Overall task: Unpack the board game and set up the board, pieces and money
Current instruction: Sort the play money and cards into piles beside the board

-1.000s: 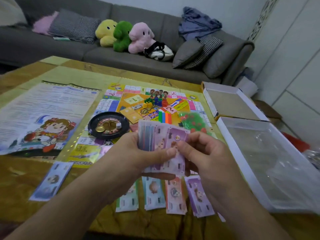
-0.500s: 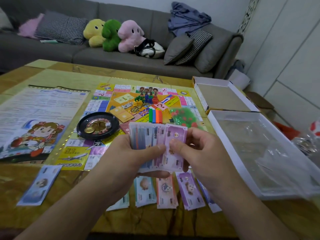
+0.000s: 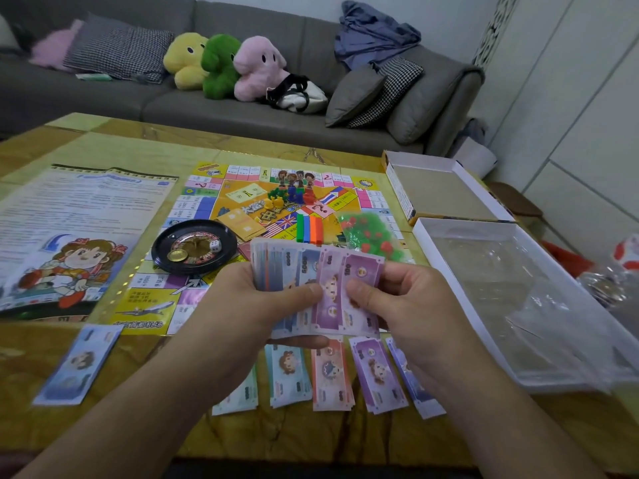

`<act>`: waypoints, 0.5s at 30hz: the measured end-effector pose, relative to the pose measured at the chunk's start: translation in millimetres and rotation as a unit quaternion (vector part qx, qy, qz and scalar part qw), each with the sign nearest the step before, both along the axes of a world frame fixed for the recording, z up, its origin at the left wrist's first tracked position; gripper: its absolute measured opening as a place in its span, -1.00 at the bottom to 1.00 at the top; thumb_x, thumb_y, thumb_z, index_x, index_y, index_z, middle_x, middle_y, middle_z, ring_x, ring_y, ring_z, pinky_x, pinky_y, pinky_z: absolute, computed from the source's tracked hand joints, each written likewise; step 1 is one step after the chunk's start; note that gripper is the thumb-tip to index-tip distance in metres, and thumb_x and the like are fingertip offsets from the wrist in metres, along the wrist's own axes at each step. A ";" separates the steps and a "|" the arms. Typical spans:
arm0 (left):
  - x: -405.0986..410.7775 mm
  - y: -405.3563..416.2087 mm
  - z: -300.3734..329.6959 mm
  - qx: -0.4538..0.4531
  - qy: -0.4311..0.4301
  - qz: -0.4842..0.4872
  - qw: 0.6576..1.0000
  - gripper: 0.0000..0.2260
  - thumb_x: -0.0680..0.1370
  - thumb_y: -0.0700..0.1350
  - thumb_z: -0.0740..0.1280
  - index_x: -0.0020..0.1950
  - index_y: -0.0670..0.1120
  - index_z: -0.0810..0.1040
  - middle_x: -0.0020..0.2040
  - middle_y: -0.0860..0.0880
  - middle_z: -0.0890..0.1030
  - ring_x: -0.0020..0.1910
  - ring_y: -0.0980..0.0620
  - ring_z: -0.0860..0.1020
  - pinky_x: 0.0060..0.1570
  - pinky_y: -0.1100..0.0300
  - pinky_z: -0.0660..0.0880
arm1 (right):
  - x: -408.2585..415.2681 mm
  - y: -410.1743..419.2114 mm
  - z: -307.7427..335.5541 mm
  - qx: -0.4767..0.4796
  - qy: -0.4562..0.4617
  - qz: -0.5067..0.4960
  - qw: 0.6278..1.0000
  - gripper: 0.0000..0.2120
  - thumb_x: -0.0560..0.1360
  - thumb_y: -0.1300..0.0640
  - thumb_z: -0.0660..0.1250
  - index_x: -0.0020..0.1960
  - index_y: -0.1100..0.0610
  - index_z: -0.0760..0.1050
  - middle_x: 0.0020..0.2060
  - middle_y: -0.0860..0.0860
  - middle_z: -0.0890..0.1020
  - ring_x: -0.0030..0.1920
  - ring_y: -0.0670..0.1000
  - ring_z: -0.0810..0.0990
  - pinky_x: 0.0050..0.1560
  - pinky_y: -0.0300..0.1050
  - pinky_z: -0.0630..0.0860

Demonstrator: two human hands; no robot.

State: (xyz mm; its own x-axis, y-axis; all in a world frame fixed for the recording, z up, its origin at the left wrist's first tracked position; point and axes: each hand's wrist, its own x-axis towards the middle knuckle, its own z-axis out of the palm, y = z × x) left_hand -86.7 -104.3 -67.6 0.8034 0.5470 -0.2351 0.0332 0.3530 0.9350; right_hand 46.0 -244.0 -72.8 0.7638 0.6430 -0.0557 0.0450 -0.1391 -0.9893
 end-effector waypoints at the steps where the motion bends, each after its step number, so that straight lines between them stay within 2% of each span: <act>1: 0.7 -0.1 -0.4 0.005 0.001 0.002 1.000 -0.74 0.49 -0.31 0.49 0.16 -0.22 0.62 -0.04 -0.22 0.75 -0.09 -0.27 0.75 -0.22 -0.21 0.70 | 0.6 -0.5 0.3 0.003 0.003 -0.002 1.000 -0.89 0.55 0.24 0.48 0.02 0.08 0.73 -0.14 0.05 0.79 -0.12 0.10 0.79 -0.03 0.18 0.72; 10: 4.3 -5.4 -3.8 0.066 0.003 0.001 0.998 -0.75 0.47 -0.26 0.51 0.14 -0.18 0.66 -0.07 -0.17 0.76 -0.11 -0.20 0.76 -0.23 -0.13 0.71 | 4.4 -7.4 0.8 0.013 0.010 0.002 1.000 -0.85 0.50 0.20 0.52 0.07 0.08 0.72 -0.11 0.03 0.79 -0.11 0.06 0.79 -0.16 -0.01 0.71; 15: 7.8 -4.3 -6.8 0.066 0.010 0.016 0.998 -0.75 0.47 -0.24 0.52 0.13 -0.18 0.66 -0.07 -0.14 0.77 -0.10 -0.16 0.76 -0.23 -0.13 0.72 | 16.9 -16.6 4.9 -0.013 -0.020 -0.052 0.998 -0.88 0.54 0.23 0.51 0.03 0.05 0.73 -0.12 0.03 0.79 -0.10 0.07 0.79 -0.08 0.08 0.71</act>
State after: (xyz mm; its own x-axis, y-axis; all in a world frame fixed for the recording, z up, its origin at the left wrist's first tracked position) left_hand -78.9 -108.7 -74.4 0.7813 0.5990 -0.1752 0.0427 0.2288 0.9725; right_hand 62.9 -260.5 -67.9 0.8286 0.5585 -0.0396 0.0683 -0.1710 -0.9829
